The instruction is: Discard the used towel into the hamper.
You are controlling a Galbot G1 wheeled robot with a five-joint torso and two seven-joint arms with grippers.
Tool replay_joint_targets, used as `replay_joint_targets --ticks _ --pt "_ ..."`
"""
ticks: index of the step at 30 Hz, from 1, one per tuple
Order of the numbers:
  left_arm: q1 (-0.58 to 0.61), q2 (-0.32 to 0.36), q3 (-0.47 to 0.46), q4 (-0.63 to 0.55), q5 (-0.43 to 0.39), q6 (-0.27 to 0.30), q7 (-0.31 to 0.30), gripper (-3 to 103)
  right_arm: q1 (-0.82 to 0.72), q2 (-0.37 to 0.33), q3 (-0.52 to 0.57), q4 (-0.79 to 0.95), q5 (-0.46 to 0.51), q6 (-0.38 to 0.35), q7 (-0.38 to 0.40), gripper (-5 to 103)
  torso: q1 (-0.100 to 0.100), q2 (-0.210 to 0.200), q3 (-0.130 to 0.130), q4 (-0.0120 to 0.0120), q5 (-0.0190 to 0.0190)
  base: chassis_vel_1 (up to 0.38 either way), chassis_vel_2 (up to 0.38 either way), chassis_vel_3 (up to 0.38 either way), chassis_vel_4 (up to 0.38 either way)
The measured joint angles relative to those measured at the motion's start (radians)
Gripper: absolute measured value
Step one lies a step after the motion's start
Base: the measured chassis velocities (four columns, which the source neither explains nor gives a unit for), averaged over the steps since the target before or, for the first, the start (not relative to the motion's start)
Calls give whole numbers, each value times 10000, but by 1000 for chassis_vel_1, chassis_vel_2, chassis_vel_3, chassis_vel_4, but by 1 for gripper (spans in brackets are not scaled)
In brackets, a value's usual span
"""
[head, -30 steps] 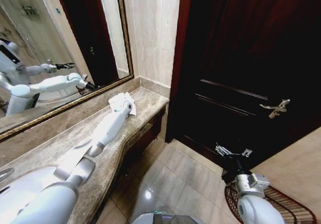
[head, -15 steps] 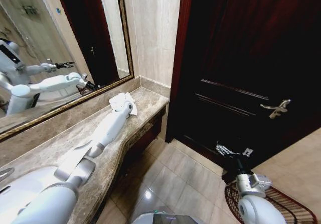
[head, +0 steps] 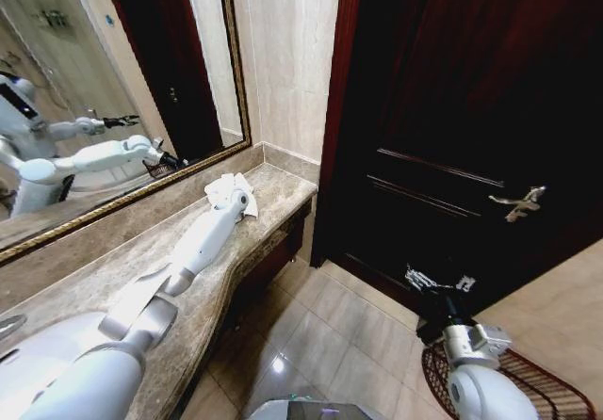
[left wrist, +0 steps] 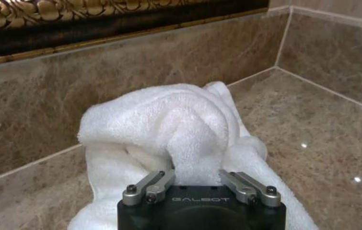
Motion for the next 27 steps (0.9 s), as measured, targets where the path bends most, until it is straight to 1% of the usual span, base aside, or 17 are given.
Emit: replay_joint_targets --ticks 2,3,6,7,8,11,12,13,14,15,16,17,21,22,24,25,27 --pt "51 93 64 -332 -105 -233 37 15 -11 18 -6 47 0 -4 0 100 0 0 0 -2 1 0 0 0 0" --pt "51 93 64 -332 -105 -233 37 15 -11 18 -6 47 0 -4 0 100 0 0 0 -2 1 0 0 0 0" --pt "372 432 139 -1246 -145 -422 155 15 -30 20 -1 81 0 -14 1 100 0 0 0 -3 0 0 0 0 0" --pt "477 551 141 -1612 -173 -435 157 15 -32 21 0 93 -1 -15 1 100 0 0 0 1 -1 0 0 0 0" --pt "477 551 141 -1612 -173 -435 157 15 -32 21 0 93 -1 -15 1 100 0 0 0 1 -1 0 0 0 0" --pt "785 994 141 -2716 -302 -477 198 15 -44 62 -14 137 -11 -16 1 100 0 1 -1 -2 -1 0 0 0 0" --pt "941 1278 144 -3178 -297 -593 382 15 -57 84 -18 147 -23 -6 0 100 0 1 -1 -1 0 0 0 0 0" --pt "941 1278 144 -3178 -297 -593 382 15 -57 84 -18 147 -23 -6 0 100 0 1 -1 -1 0 0 0 0 0" --pt "1054 1495 155 -3483 -234 -715 600 15 -68 102 -17 153 -28 4 -2 100 0 2 -1 -3 -1 0 0 0 0" --pt "1301 1920 152 -4005 -52 -938 1016 15 -96 136 -11 167 -31 27 -6 100 -1 3 -2 0 1 0 0 0 0" --pt "1510 2202 101 -4398 22 -1020 1238 15 -116 152 2 183 -31 45 -7 100 -1 3 -2 1 0 0 0 0 0" --pt "1510 2202 101 -4398 22 -1020 1238 15 -116 152 2 183 -31 45 -7 100 -1 3 -2 1 0 0 0 0 0" --pt "2424 2982 -333 -5775 167 -1138 1626 15 -120 138 20 211 -23 61 -11 100 -2 3 -2 1 -1 0 0 0 0" --pt "2424 2982 -333 -5775 167 -1138 1626 15 -120 138 20 211 -23 61 -11 100 -2 3 -2 1 -1 0 0 0 0" --pt "2960 3283 -671 -6433 404 -1361 2020 15 -84 116 -6 252 -12 33 -11 100 -2 3 -2 -1 -3 0 0 0 0" --pt "3380 3494 -983 -6891 626 -1615 2364 15 -43 104 -42 269 -10 7 -11 100 -2 3 -2 -1 0 0 0 0 0" --pt "3537 3571 -1090 -7059 710 -1743 2510 15 -32 101 -56 270 -9 0 -11 100 -2 3 -2 1 0 0 0 0 0"
